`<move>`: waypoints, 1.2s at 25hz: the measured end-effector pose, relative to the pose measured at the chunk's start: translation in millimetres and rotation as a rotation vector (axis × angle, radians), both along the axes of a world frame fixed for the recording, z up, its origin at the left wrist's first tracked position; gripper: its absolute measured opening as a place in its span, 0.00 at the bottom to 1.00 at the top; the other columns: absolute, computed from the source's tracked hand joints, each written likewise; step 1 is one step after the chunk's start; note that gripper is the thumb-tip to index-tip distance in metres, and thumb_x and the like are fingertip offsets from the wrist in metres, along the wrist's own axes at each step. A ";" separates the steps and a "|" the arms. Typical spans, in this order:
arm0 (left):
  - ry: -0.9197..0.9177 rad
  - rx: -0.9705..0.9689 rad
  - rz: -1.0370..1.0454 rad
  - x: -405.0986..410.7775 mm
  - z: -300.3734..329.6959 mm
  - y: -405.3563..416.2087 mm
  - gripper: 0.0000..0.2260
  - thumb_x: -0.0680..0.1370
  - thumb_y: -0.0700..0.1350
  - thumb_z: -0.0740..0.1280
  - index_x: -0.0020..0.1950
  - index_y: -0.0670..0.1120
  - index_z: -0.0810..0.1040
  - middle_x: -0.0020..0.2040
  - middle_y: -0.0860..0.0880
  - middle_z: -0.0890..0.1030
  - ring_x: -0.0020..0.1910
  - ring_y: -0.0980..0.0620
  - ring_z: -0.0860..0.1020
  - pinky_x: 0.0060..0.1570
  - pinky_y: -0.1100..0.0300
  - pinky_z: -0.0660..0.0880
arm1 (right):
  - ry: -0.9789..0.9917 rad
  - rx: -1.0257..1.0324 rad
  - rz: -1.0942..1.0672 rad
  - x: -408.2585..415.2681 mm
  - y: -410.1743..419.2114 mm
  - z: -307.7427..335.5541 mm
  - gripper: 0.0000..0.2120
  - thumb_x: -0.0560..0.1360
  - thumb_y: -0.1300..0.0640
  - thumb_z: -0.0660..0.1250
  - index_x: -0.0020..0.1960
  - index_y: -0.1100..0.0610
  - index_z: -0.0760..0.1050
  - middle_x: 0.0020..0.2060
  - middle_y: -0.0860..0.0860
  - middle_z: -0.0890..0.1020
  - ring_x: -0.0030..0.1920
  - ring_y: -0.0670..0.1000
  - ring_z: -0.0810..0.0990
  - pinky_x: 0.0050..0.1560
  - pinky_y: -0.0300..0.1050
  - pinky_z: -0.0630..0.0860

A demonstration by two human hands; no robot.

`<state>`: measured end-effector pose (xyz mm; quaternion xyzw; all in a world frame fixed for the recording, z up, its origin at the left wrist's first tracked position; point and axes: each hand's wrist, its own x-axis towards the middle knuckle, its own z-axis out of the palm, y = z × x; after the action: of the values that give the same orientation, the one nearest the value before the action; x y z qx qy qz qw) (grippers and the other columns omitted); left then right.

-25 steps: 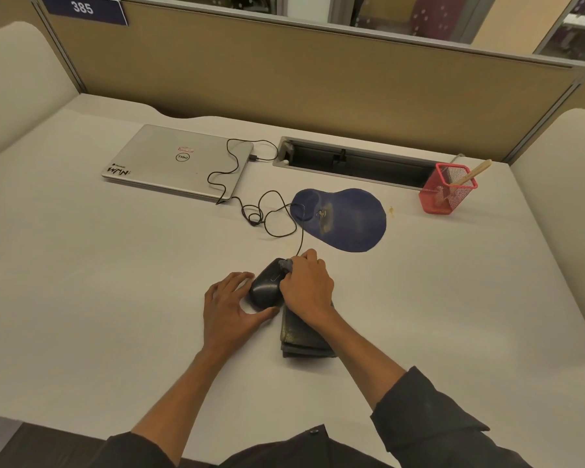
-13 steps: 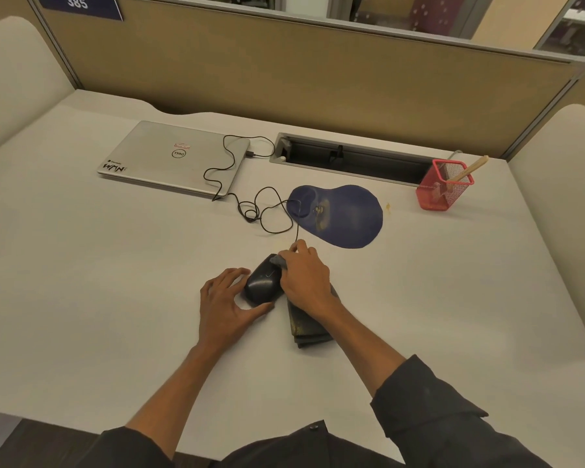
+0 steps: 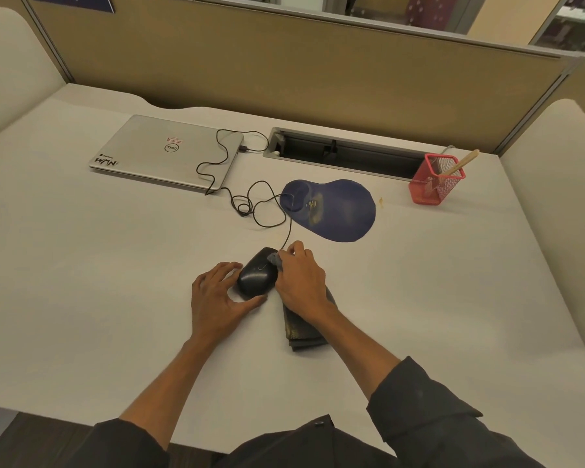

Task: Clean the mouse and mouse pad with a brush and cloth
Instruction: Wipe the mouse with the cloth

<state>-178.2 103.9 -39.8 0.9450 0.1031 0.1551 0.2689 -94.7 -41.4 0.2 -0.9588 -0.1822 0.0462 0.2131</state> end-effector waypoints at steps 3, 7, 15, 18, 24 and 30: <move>0.004 -0.031 -0.010 0.4 0.2 0.8 0.33 0.65 0.71 0.64 0.58 0.48 0.80 0.60 0.52 0.78 0.62 0.52 0.73 0.63 0.48 0.65 | 0.024 0.048 0.045 3.1 -10.3 5.0 0.11 0.78 0.55 0.63 0.59 0.52 0.76 0.54 0.52 0.72 0.51 0.53 0.73 0.45 0.44 0.73; 0.006 -0.032 -0.016 1.1 0.9 1.9 0.34 0.65 0.71 0.64 0.58 0.48 0.80 0.60 0.52 0.78 0.63 0.51 0.73 0.63 0.48 0.65 | -0.004 0.043 0.086 16.9 -21.6 11.3 0.13 0.79 0.55 0.61 0.61 0.48 0.76 0.56 0.51 0.73 0.54 0.52 0.72 0.49 0.46 0.74; -0.014 -0.035 -0.028 2.8 -1.7 3.7 0.31 0.65 0.70 0.65 0.56 0.48 0.81 0.58 0.53 0.79 0.61 0.52 0.74 0.62 0.47 0.65 | -0.177 -0.185 0.289 2.9 -26.7 -1.9 0.21 0.76 0.57 0.63 0.68 0.51 0.66 0.64 0.55 0.69 0.55 0.55 0.70 0.43 0.44 0.71; -0.012 -0.044 -0.030 2.8 -2.3 3.3 0.31 0.65 0.70 0.66 0.56 0.48 0.81 0.58 0.53 0.79 0.61 0.52 0.73 0.62 0.49 0.64 | -0.182 -0.234 0.252 10.0 -24.7 0.0 0.21 0.77 0.58 0.62 0.69 0.51 0.66 0.65 0.55 0.68 0.57 0.55 0.69 0.48 0.46 0.72; -0.008 -0.041 -0.031 3.2 -3.2 3.2 0.31 0.65 0.70 0.66 0.57 0.48 0.80 0.59 0.53 0.79 0.61 0.52 0.74 0.62 0.48 0.65 | -0.176 -0.210 0.284 10.4 -24.7 -2.1 0.20 0.76 0.57 0.63 0.67 0.52 0.68 0.65 0.55 0.69 0.57 0.55 0.70 0.47 0.46 0.72; -0.004 -0.040 -0.022 3.2 -2.9 2.5 0.32 0.65 0.70 0.66 0.57 0.48 0.80 0.59 0.53 0.79 0.62 0.52 0.73 0.63 0.51 0.64 | -0.157 -0.170 0.291 18.0 -26.9 1.8 0.17 0.76 0.58 0.64 0.64 0.52 0.72 0.62 0.54 0.72 0.56 0.54 0.71 0.46 0.46 0.72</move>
<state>-175.0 106.4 -42.7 0.9401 0.0954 0.1521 0.2897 -76.7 -68.3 2.0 -0.9376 -0.3304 0.0167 0.1075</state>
